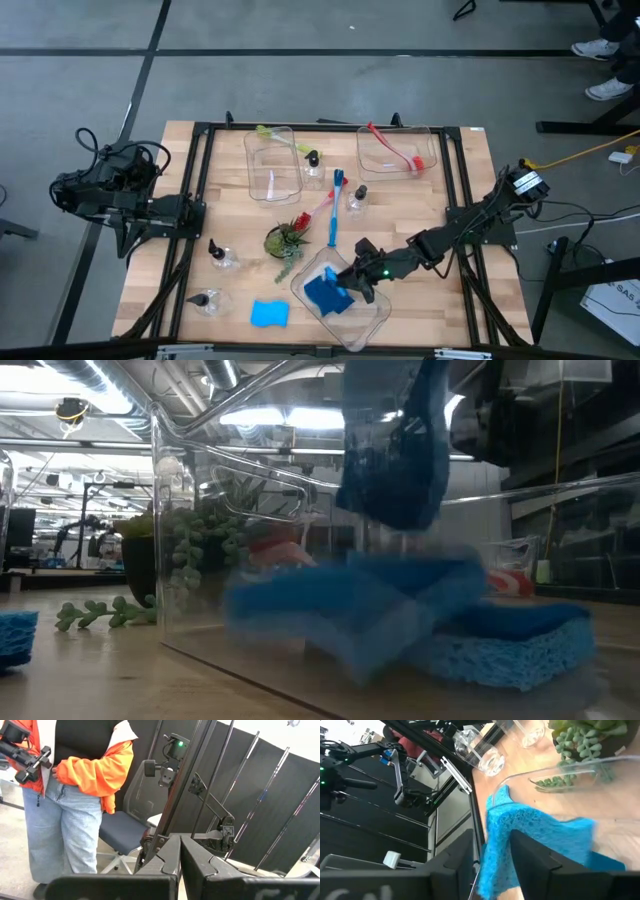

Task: Pick & Place Kitchen Sink Supplies
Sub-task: Put the blue sponge into the bottom transparent bin, then put the transparent soap dispenser into the top left transparent bin

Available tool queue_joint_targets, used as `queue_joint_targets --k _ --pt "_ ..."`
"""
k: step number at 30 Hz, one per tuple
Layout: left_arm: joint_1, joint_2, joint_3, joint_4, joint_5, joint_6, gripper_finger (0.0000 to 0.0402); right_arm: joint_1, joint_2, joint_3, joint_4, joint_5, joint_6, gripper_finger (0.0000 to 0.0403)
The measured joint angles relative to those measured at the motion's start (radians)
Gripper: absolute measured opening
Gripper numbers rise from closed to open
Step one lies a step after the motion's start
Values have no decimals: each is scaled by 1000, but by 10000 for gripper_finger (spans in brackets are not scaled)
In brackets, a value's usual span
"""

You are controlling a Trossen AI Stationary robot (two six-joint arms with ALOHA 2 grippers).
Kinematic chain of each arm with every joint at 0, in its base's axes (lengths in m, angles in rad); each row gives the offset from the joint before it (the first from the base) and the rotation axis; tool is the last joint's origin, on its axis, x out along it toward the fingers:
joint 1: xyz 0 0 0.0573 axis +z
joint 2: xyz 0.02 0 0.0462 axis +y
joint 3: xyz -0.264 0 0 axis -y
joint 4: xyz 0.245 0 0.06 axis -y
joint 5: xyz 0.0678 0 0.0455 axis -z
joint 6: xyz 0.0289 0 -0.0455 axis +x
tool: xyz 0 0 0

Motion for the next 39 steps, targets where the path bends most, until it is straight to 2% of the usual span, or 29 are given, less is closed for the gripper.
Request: queue_joint_targets --k 5,12,16,20,24,27,31,34,37,39 --pt "0 0 0 0 0 0 6 -27 0 0 42 -9 -26 159" --pt "0 0 0 0 0 0 6 -49 0 0 129 -91 -65 191" --pt "0 0 0 0 0 0 6 -45 -1 1 176 -99 -153 193" --pt "0 0 0 0 0 0 6 -25 -6 42 137 -99 -253 182" --pt "0 0 0 0 0 0 6 -1 -16 130 -26 -99 -378 168" --pt "0 0 0 0 0 0 6 17 -24 228 -247 -81 -466 160" --pt "0 0 0 0 0 0 6 51 -33 374 -568 20 -566 152" --pt "0 0 0 0 0 0 6 77 -34 464 -744 145 -625 149" --pt "0 0 0 0 0 0 6 100 -34 524 -824 245 -672 149" --pt "0 0 0 0 0 0 6 115 -42 531 -832 275 -709 149"
